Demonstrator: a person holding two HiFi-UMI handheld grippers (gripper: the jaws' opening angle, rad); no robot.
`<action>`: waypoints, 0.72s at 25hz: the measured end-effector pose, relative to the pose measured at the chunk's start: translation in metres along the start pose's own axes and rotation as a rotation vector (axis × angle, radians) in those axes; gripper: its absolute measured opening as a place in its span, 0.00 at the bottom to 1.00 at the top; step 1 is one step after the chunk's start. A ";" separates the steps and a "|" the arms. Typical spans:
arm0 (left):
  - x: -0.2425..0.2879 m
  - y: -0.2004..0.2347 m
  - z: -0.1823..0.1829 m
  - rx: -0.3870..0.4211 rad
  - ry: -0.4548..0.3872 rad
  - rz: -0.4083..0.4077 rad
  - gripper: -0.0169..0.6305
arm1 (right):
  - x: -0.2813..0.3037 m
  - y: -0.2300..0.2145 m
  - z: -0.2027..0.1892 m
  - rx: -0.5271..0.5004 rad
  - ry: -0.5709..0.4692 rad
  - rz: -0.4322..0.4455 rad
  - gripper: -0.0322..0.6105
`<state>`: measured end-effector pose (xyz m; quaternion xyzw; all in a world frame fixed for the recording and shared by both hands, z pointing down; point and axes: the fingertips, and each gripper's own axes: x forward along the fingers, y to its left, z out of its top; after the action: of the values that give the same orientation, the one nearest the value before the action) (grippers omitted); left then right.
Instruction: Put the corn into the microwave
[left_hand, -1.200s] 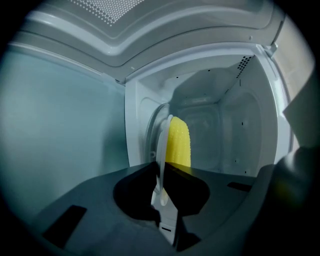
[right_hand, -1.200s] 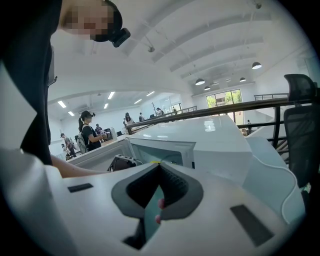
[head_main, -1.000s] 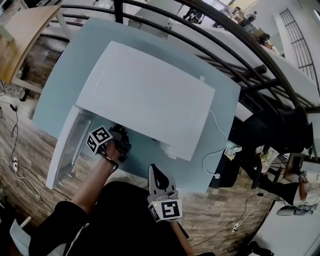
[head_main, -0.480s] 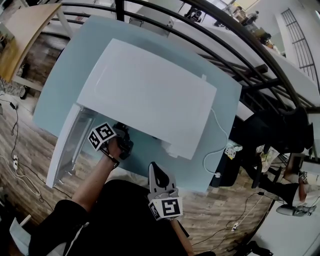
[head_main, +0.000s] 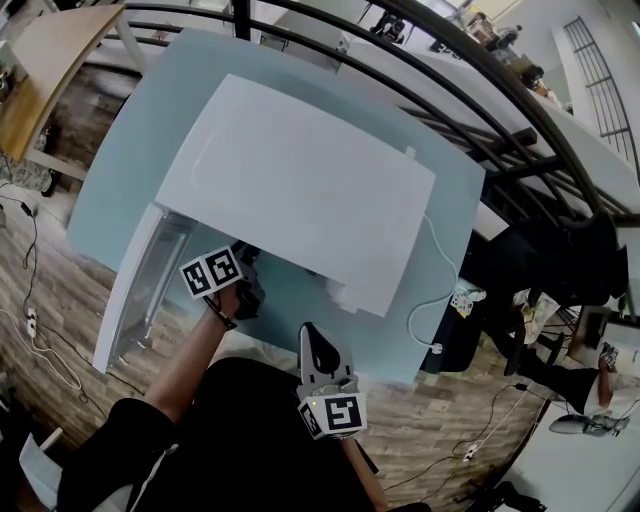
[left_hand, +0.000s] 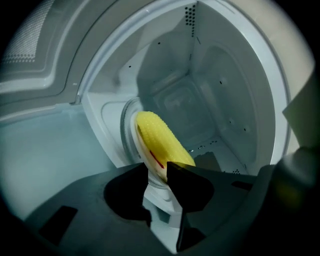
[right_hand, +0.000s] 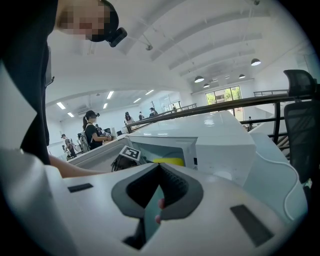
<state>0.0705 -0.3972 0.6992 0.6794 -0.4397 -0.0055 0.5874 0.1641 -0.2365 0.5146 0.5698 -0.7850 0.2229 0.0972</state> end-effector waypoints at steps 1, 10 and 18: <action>-0.001 0.000 -0.001 0.039 0.014 0.009 0.18 | 0.000 0.000 0.000 0.002 0.001 -0.001 0.06; -0.004 0.006 0.002 0.331 0.104 0.120 0.23 | 0.001 0.003 -0.003 0.004 0.004 0.000 0.06; -0.005 0.005 0.003 0.357 0.096 0.140 0.26 | 0.002 0.003 -0.003 0.007 0.003 -0.005 0.06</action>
<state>0.0633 -0.3958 0.6995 0.7399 -0.4515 0.1460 0.4769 0.1602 -0.2357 0.5169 0.5719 -0.7824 0.2264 0.0972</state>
